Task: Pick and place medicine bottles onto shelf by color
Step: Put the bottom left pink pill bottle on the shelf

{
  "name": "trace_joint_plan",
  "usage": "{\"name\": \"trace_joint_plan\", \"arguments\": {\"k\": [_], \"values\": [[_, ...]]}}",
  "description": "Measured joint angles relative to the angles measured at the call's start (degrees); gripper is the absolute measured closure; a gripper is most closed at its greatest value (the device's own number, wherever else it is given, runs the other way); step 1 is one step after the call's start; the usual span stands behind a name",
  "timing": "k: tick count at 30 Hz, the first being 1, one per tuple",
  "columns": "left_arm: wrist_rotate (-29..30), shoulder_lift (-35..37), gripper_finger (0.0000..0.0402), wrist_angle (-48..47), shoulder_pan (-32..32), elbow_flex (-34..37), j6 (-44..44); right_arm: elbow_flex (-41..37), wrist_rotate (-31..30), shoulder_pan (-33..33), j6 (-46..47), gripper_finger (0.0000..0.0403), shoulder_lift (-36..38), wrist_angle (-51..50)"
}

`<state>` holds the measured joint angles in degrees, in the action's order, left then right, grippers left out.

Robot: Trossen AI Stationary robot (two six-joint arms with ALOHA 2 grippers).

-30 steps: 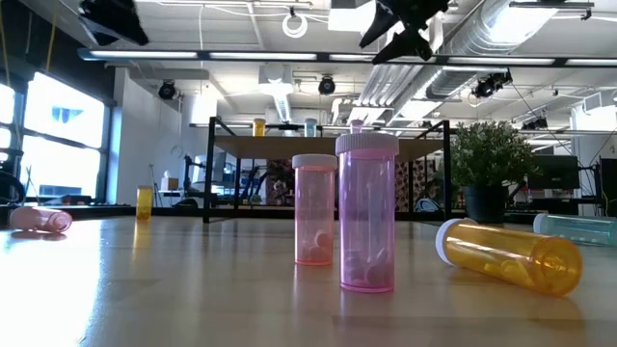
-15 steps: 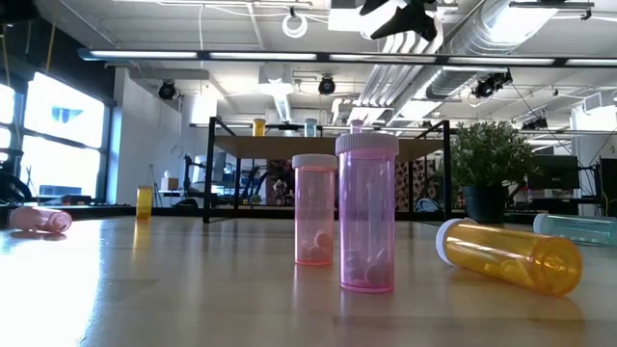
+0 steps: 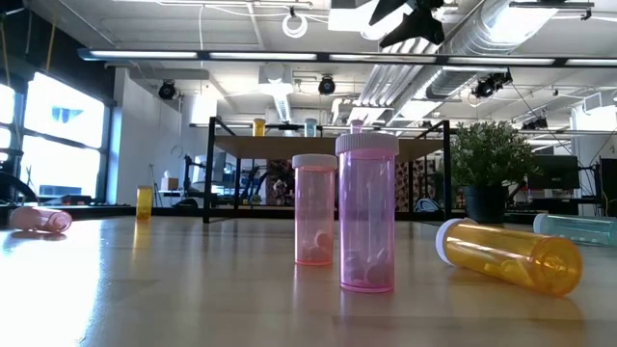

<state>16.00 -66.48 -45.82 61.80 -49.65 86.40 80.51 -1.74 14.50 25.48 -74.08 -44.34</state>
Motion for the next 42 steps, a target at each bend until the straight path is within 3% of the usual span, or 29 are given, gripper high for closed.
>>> {"name": "trace_joint_plan", "arguments": {"k": [6, 12, 31, 42], "values": [[7.54, -8.24, 0.0163, 0.90, 6.01, 0.00, 10.32, 0.00, 0.00, 0.00, -1.10, 0.0185, -0.02, 0.00], [11.62, -16.22, 0.0163, 2.43, 6.36, 0.00, 13.94, 0.00, 0.00, 0.00, -1.52, 0.0185, -0.04, 0.00], [11.27, -29.25, 0.0163, 8.56, 4.15, -0.02, 15.53, 0.00, 0.00, 0.00, -3.47, 0.0185, -0.04, 0.02], [13.89, -31.51, 0.0163, 9.72, 2.42, -0.02, 15.60, 0.00, 0.00, 0.00, -3.48, 0.0185, -0.04, 0.50]]}}
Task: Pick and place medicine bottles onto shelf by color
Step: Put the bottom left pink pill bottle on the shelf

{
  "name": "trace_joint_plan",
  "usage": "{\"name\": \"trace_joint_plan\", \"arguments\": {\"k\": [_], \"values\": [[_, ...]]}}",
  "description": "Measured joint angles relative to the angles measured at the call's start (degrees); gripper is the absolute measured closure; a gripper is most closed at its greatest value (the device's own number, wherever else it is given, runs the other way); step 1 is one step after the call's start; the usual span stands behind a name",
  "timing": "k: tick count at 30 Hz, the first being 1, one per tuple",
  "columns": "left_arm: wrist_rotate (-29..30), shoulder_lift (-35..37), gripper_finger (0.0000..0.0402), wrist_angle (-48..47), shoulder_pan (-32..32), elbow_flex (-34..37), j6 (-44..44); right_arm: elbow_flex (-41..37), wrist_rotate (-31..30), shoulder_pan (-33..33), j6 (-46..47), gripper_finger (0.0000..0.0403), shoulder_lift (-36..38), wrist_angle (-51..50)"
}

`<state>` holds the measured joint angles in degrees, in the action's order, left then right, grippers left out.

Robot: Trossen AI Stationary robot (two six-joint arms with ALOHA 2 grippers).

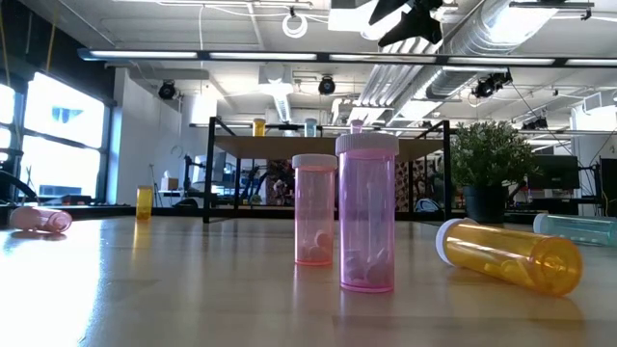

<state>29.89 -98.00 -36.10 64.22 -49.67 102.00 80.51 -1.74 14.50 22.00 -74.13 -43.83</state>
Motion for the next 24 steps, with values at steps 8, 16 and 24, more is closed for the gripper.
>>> {"name": "trace_joint_plan", "arguments": {"k": [8, 16, 24], "values": [[-0.39, 0.00, 0.0163, -0.02, -1.24, 0.00, -1.55, 0.00, 0.00, 0.00, 0.00, 0.0185, 0.00, 0.02], [-0.92, 0.00, 0.0216, 0.03, -1.26, 0.00, -1.82, 0.00, 0.00, 0.00, 0.00, 0.0185, 0.00, 0.00], [-0.89, 0.00, 0.0291, 1.81, -1.26, 0.00, -3.82, 0.00, 0.00, 0.00, 0.00, 0.0185, 0.00, 0.00]]}}
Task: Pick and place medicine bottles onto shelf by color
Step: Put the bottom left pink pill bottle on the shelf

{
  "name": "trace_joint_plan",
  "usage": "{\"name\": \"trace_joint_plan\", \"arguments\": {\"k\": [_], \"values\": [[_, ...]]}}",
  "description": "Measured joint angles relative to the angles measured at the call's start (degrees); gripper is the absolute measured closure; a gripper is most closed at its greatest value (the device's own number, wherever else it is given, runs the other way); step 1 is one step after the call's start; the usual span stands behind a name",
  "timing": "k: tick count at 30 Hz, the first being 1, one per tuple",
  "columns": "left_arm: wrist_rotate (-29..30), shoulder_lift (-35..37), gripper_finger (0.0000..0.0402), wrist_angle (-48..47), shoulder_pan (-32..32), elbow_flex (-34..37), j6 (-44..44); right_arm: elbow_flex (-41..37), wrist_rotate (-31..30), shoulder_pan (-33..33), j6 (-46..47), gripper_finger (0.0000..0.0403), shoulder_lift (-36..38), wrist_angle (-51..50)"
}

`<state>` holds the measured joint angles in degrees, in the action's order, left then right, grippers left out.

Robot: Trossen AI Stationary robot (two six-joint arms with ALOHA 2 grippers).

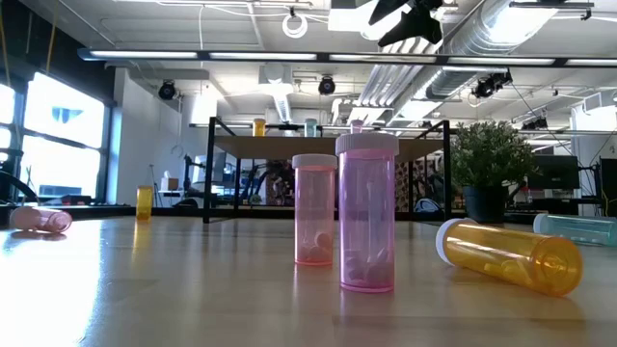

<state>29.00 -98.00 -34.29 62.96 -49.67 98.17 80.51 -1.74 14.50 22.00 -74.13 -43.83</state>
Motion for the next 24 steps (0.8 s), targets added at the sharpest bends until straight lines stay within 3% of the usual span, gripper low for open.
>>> {"name": "trace_joint_plan", "arguments": {"k": [10, 13, 19, 24], "values": [[0.13, 2.42, 0.0299, 1.41, -0.63, 0.00, 0.06, 0.00, 0.14, -0.01, -0.13, 0.0185, 0.00, 0.05], [0.23, 4.86, 0.0299, 1.72, -1.97, -0.02, -1.83, -0.02, 2.60, -0.59, 0.07, 0.0185, -0.01, 1.42], [2.10, 12.55, 0.0299, 2.88, -7.17, -0.02, -10.35, -0.02, 8.90, -4.16, 0.05, 0.0185, -0.01, 5.97], [3.41, 18.42, 0.0298, 6.43, -13.52, -0.04, -20.89, -0.02, 9.33, -7.69, 0.23, 0.0185, -0.03, 7.58]]}}
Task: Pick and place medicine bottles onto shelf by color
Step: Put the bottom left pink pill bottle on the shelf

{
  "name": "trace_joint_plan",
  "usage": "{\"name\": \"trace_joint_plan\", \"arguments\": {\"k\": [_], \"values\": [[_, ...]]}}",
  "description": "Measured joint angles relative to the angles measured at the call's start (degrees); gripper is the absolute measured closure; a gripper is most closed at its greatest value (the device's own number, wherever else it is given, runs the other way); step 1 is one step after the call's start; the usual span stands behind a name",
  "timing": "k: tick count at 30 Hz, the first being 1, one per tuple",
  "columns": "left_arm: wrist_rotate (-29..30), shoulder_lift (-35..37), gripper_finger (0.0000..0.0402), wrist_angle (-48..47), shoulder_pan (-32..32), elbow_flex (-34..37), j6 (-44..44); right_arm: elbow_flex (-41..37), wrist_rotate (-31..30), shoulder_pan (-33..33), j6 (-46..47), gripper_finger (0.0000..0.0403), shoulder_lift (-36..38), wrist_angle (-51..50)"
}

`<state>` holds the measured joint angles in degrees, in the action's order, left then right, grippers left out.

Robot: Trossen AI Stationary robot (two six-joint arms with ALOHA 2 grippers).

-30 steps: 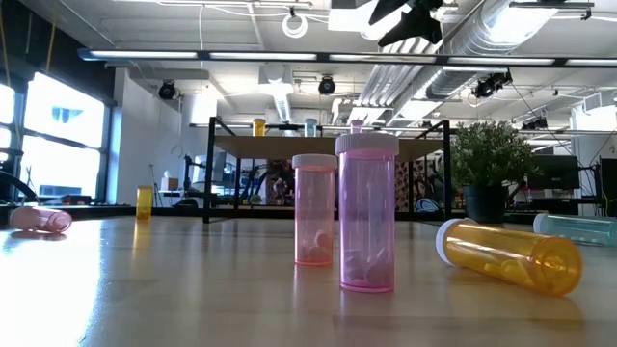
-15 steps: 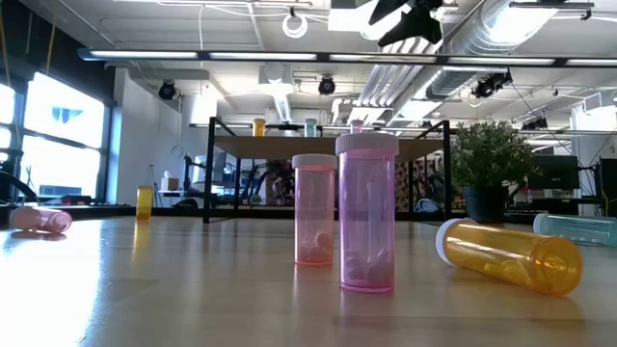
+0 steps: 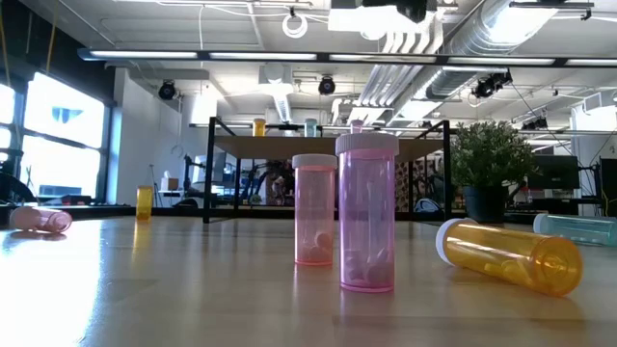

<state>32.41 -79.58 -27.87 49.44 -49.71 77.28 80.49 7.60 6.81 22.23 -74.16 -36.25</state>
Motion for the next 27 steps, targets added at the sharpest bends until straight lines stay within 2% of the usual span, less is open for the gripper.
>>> {"name": "trace_joint_plan", "arguments": {"k": [6, 12, 18, 23, 27], "values": [[-0.12, 4.30, 0.0298, 6.54, -9.21, 0.00, -16.05, 0.00, 0.98, -2.89, -0.12, 0.0185, -0.03, 1.30], [-5.88, 5.59, 0.0298, 13.03, -19.36, 0.00, -32.33, 0.00, 1.01, -4.40, -0.60, 0.0185, -0.93, 5.99], [-9.03, 5.65, 0.0298, 15.77, -27.66, -0.04, -46.37, 0.00, 1.53, -4.34, 4.25, 0.0185, -3.49, 9.24], [-15.76, 5.65, 0.0298, 15.79, -33.95, -1.74, -56.63, 0.00, 3.21, -4.33, -1.93, 0.0185, -6.21, 9.91], [-21.29, 5.65, 0.0298, 15.72, -38.74, -3.55, -61.21, 0.00, 5.08, -4.21, -8.17, 0.0185, -8.14, 10.81]]}}
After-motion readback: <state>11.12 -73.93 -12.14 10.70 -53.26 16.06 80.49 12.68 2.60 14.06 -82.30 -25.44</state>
